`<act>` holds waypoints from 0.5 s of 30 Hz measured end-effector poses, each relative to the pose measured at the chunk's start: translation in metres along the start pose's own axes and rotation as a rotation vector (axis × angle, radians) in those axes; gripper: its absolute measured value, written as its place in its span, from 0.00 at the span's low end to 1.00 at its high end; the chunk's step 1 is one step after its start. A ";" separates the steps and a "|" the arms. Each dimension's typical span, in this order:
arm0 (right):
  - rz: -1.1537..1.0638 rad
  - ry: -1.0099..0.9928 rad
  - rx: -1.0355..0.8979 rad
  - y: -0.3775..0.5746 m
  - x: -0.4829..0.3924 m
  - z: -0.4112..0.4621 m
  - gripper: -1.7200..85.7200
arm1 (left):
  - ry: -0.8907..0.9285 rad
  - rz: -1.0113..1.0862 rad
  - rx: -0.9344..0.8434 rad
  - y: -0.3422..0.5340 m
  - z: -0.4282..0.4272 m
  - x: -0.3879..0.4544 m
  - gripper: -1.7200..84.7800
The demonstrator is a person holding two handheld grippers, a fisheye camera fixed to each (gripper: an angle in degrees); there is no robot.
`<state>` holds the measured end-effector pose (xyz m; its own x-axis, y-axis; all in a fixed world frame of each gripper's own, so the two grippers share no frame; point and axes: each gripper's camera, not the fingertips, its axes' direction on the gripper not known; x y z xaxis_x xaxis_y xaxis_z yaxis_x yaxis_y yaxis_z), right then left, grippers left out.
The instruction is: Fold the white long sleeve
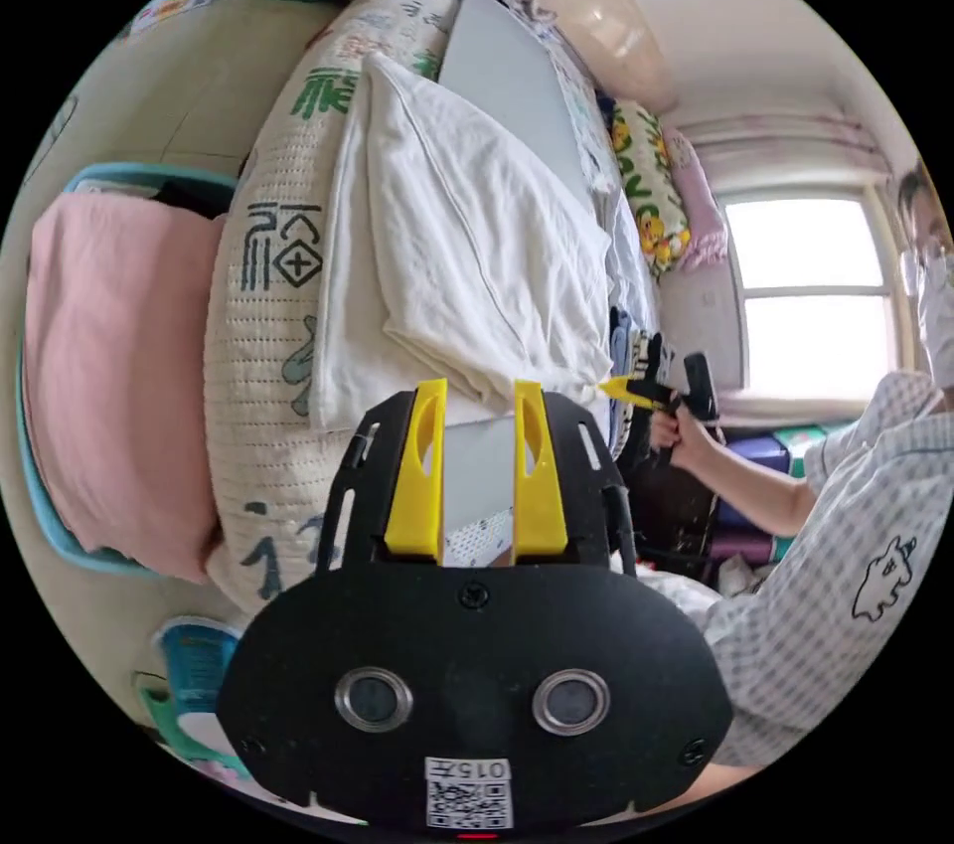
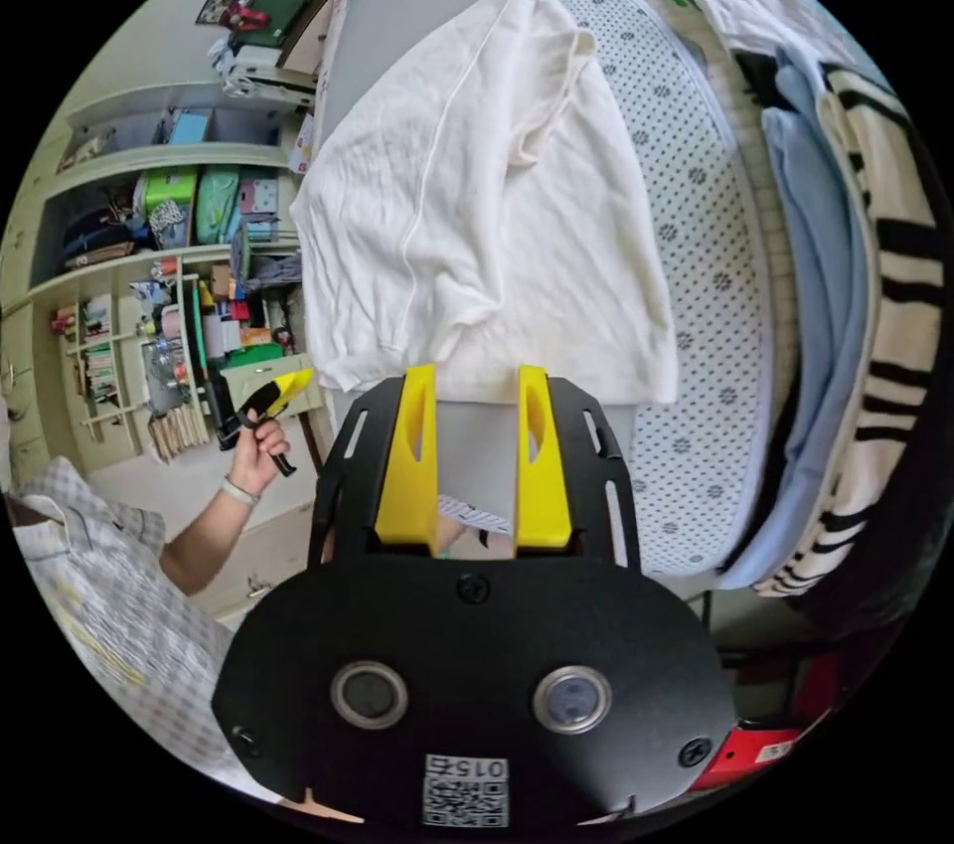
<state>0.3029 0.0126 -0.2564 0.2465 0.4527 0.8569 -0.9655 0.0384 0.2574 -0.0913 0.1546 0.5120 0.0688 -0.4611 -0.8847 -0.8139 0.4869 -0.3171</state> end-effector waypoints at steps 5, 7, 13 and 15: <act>0.056 -0.084 0.012 -0.018 0.026 0.058 0.11 | 0.044 -0.170 0.095 0.030 0.010 -0.019 0.12; 0.067 -0.098 -0.010 -0.023 0.040 0.079 0.07 | 0.062 -0.201 0.080 0.042 0.012 -0.028 0.05; 0.098 -0.126 -0.028 -0.016 0.109 0.131 0.03 | -0.006 -0.132 0.005 0.095 -0.016 -0.045 0.02; 0.073 -0.147 -0.042 -0.013 0.131 0.154 0.04 | -0.013 -0.098 -0.045 0.114 -0.028 -0.053 0.04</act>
<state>0.3605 -0.0659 -0.0785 0.1819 0.3205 0.9296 -0.9833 0.0491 0.1754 -0.2037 0.2141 0.5317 0.1568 -0.4947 -0.8548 -0.8280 0.4059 -0.3868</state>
